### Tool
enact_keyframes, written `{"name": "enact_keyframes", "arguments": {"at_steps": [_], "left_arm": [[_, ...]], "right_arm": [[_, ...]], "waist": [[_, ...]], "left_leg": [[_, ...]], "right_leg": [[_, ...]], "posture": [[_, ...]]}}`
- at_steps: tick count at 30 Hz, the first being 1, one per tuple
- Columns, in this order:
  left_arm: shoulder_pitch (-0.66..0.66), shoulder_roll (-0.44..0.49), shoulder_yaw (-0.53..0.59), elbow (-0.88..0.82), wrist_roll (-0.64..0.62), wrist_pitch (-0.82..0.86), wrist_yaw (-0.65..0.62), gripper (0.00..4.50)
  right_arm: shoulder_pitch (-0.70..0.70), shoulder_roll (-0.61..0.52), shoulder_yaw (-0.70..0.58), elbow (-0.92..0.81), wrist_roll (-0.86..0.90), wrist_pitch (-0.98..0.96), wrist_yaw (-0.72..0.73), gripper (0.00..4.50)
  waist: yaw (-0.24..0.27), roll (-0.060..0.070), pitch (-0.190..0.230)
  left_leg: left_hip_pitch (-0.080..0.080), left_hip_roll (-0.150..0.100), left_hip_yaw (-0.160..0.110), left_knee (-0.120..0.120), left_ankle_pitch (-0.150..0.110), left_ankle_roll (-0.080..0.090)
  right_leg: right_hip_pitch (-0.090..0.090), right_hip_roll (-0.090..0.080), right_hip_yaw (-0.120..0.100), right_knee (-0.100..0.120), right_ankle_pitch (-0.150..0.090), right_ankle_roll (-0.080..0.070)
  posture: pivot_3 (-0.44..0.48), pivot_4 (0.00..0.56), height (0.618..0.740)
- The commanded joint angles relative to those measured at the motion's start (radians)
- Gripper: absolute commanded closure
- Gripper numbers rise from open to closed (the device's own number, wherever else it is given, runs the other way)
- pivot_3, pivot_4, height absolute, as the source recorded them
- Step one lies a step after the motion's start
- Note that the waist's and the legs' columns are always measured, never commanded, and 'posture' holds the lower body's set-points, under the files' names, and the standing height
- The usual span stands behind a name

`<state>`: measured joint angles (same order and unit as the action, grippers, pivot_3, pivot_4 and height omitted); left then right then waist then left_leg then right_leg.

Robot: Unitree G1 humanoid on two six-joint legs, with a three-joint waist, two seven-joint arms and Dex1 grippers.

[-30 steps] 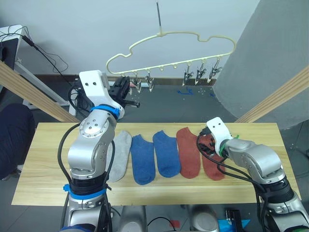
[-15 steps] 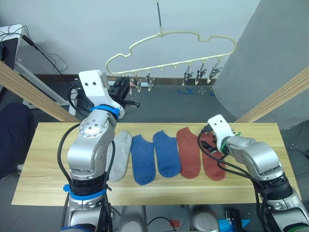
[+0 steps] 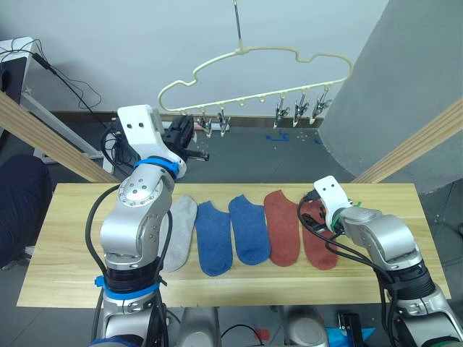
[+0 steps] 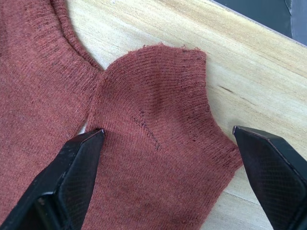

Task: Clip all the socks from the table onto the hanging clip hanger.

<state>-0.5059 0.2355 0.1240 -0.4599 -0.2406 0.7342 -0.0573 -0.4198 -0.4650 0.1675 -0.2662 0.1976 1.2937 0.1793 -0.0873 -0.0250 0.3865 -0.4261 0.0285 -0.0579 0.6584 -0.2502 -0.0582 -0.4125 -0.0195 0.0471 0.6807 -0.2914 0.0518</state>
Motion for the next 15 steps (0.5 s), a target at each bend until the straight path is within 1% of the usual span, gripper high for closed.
{"name": "enact_keyframes", "arguments": {"at_steps": [1, 15], "left_arm": [[0.012, 0.005, 0.01, -0.015, 0.007, 0.011, 0.006, 4.47], [0.01, 0.005, 0.011, -0.011, 0.006, 0.007, 0.006, 4.47]], "right_arm": [[0.032, 0.008, 0.005, 0.043, -0.009, 0.001, 0.013, 0.01], [0.03, 0.008, -0.014, 0.052, -0.021, -0.001, 0.02, 0.01]], "waist": [[0.0, 0.0, 0.0], [0.0, 0.0, 0.0]], "left_leg": [[0.0, 0.0, 0.0, 0.0, 0.0, 0.0], [0.0, 0.0, 0.0, 0.0, 0.0, 0.0]], "right_leg": [[0.0, 0.0, 0.0, 0.0, 0.0, 0.0], [0.0, 0.0, 0.0, 0.0, 0.001, 0.001]], "posture": [[-0.112, 0.419, 0.74], [-0.111, 0.411, 0.74]]}}
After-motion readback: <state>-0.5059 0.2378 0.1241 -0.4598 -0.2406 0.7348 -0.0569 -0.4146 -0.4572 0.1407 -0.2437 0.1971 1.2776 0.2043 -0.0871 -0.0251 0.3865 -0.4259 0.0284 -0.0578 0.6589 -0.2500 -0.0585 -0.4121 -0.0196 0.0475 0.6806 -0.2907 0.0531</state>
